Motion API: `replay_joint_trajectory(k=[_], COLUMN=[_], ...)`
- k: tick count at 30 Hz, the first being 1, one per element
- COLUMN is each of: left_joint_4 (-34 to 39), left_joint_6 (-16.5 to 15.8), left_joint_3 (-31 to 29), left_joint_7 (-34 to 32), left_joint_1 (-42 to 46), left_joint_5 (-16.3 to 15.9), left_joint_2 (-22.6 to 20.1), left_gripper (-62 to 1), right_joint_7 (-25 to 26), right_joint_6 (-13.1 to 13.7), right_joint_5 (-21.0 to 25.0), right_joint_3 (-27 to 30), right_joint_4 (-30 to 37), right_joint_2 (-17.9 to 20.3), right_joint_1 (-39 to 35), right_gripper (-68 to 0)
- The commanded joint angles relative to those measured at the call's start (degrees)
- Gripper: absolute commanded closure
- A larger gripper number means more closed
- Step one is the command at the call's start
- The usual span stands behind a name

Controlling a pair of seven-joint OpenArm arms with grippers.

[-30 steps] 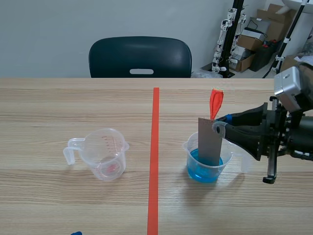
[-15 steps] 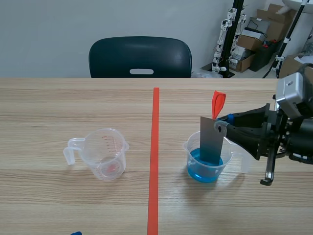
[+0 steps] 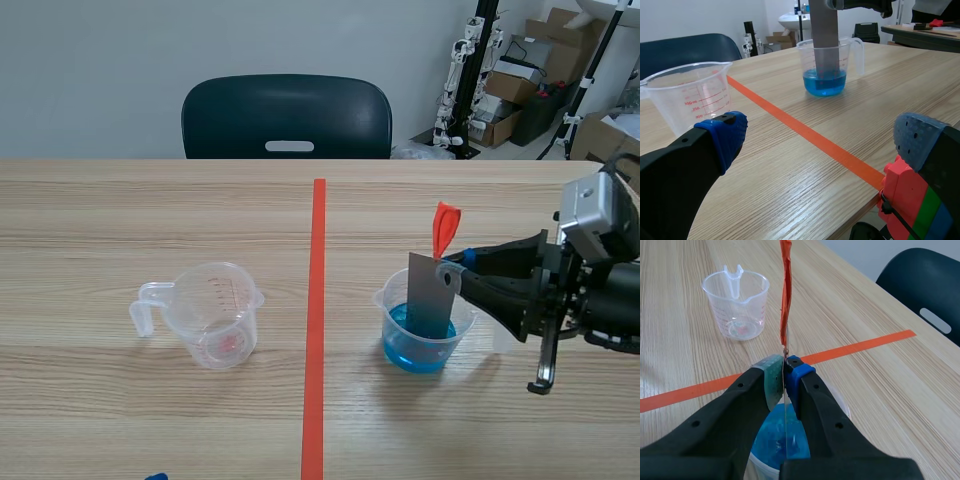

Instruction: Do the redox reaction experiment. lower the plate into the blue solution

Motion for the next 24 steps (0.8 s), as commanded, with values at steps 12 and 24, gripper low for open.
replay_joint_trajectory(k=[12, 24], left_joint_4=[0.76, 0.76], left_joint_6=[0.07, 0.07], left_joint_3=[0.0, 0.0], left_joint_7=[-2.62, -2.62], left_joint_1=[0.17, 0.17], left_joint_5=[-0.37, -0.37], left_joint_2=[-0.22, -0.37], left_gripper=[-61.7, -61.7], right_joint_7=[1.51, 1.2], right_joint_6=[-1.92, -1.9], right_joint_5=[0.81, 0.83], right_joint_3=[-0.04, -0.02], right_joint_4=[0.81, 0.81], right_joint_2=[-0.13, 0.04], right_joint_1=[1.01, 0.98], right_gripper=[-0.6, -0.6])
